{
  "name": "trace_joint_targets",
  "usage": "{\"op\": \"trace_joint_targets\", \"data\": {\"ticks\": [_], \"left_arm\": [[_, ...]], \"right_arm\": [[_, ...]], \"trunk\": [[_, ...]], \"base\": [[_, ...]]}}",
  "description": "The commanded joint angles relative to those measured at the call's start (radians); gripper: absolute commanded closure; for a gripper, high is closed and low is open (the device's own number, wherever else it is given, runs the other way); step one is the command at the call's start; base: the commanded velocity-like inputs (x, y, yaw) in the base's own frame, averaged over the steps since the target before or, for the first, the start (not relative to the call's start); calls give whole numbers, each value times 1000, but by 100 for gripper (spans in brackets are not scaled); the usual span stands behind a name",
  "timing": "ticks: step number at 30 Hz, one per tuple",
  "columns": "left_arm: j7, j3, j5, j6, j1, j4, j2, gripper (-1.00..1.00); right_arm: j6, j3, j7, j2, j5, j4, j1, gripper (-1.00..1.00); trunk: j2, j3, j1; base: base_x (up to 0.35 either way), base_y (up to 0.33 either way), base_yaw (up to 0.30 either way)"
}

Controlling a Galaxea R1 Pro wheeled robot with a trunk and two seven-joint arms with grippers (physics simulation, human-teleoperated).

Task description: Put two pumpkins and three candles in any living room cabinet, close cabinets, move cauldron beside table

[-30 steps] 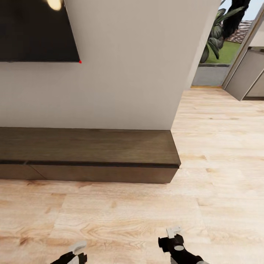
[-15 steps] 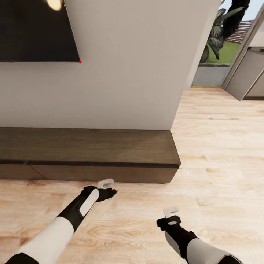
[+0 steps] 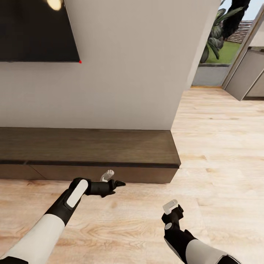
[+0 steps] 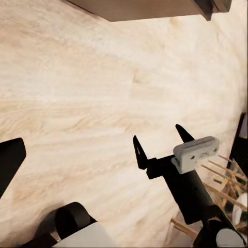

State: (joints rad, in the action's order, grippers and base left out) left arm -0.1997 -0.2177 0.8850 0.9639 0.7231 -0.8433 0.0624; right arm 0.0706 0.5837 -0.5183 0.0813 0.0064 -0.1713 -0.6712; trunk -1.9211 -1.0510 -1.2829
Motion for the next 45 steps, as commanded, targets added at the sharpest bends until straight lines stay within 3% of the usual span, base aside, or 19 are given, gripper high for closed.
{"op": "trace_joint_targets", "data": {"ticks": [1, 4, 10, 15, 21, 23, 28, 29, 31, 32, 34, 39, 43, 45], "left_arm": [[-35, 4, 6, 20, 0, -17, -2, -100], [-55, 12, 35, 27, -5, -29, 2, -100], [-55, 46, 23, -8, -39, -1, 23, -100], [-58, 73, 45, -37, -66, 2, 27, -100], [-88, 107, 51, -70, -67, -32, 28, -100], [-93, 118, 65, -58, -60, -44, 17, -100], [-90, 147, 98, -29, -35, -72, 18, -100], [-90, 210, 248, 46, -1, -416, 18, -100], [-89, 189, 259, 45, 4, -415, 17, -100], [-86, 154, 260, 43, 13, -404, 17, -100], [-84, 127, 262, 44, 37, -402, 23, -100], [-83, 113, 262, 42, 53, -416, 24, -100], [-84, 94, 262, 40, 54, -498, 26, -100], [-85, 74, 262, 41, 54, -518, 27, -100]], "right_arm": [[0, 5, -15, 0, 23, -1, 3, -100], [-7, 4, -20, 6, 43, -7, -1, -100], [-40, -29, 3, -3, 11, -21, -15, -100], [-68, -32, -16, 11, -3, -50, -22, -100], [-82, 0, -49, 6, 29, -62, -22, -100], [-71, 11, -61, 7, 40, -64, -22, -100], [-43, 39, -89, 5, 68, -51, -22, -100], [70, 72, -293, 4, 381, -50, -22, -100], [70, 73, -303, 3, 402, -50, -22, -100], [70, 73, -313, 3, 420, -50, -22, -100], [70, 73, -319, 4, 440, -49, -22, -100], [70, 73, -320, 9, 497, -40, -18, -100], [70, 73, -322, 12, 602, -38, -13, -100], [70, 73, -323, 12, 613, -38, -12, -100]], "trunk": [[0, 0, 0], [0, 0, 0], [0, 0, 0], [0, 0, 0], [0, 0, 0], [0, 0, 0], [0, 0, 0], [0, 0, 0], [0, 0, 0], [0, 0, 0], [0, 0, 0], [0, 0, 0], [0, 0, 0], [0, 0, 0]], "base": [[0, 0, 0], [0, 0, 0], [0, 0, 0], [0, 0, 0], [0, 0, 0], [0, 0, 0], [0, 0, 0], [0, 0, 0], [0, 0, 0], [0, 0, 0], [0, 0, 0], [0, 0, 0], [0, 0, 0], [0, 0, 0]]}}
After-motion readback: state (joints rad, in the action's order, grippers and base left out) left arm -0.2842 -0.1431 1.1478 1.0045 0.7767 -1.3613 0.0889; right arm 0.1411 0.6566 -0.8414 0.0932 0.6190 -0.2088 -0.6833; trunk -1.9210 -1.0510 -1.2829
